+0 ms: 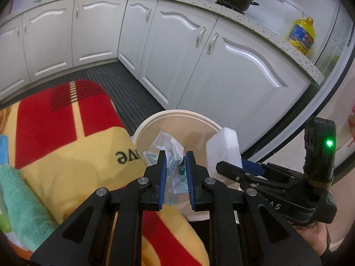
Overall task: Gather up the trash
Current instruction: 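Carry the plastic bag and foam block to the white bucket and release both, then move both open grippers back over the remaining trash, then grasp the white medicine box with the left gripper while the right gripper grasps the white-green bag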
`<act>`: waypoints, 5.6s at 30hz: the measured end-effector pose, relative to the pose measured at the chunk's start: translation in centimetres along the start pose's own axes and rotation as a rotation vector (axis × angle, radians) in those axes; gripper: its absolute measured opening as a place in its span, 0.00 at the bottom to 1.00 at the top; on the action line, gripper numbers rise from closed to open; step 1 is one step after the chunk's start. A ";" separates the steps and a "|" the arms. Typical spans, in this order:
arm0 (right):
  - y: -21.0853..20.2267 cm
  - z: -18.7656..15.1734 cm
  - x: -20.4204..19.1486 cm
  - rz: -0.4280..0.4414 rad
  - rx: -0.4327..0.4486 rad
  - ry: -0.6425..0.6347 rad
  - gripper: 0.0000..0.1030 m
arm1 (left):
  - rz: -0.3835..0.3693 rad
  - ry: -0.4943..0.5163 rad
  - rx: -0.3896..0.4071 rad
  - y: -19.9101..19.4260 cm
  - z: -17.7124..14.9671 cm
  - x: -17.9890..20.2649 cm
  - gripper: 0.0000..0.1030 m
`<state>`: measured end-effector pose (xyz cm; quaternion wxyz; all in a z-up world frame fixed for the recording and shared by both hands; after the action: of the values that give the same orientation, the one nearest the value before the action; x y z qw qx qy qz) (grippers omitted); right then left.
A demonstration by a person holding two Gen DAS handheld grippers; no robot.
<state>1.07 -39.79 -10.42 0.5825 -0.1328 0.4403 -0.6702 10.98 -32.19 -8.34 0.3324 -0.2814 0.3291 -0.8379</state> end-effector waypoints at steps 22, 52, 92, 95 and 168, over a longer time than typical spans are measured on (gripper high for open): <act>-0.5 -0.9 -0.4 -0.034 -0.010 0.009 0.53 | 0.058 0.010 0.050 -2.8 -1.0 -0.9 0.48; -2.3 -2.4 -13.7 0.094 0.028 -0.205 0.67 | 0.309 -0.067 0.213 -15.1 -6.1 -8.5 0.48; 9.5 -3.5 -30.4 0.276 -0.130 -0.620 0.72 | 0.332 -0.551 0.133 -18.7 -11.2 -31.5 0.58; 10.0 -3.7 -30.5 0.294 -0.125 -0.636 0.55 | 0.314 -0.554 0.135 -18.0 -10.7 -31.5 0.49; -4.5 -0.7 -11.1 0.381 0.075 -0.214 0.25 | 0.048 -0.081 0.099 -13.9 -3.0 -7.1 0.46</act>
<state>0.79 -29.80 -3.70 0.7465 -0.0957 0.3680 -0.5460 8.18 -18.01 -1.70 0.3789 -0.2902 0.2804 -0.8328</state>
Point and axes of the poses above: each gripper's, at about its wrist camera, not at the fingertips, and y roughly the way its jaws point, x to its right, z to its top, the point moved 1 cm from there along y, roughly the way its jaws point, and after that the axes turned 5 degrees about z, right-handed, at the moved point
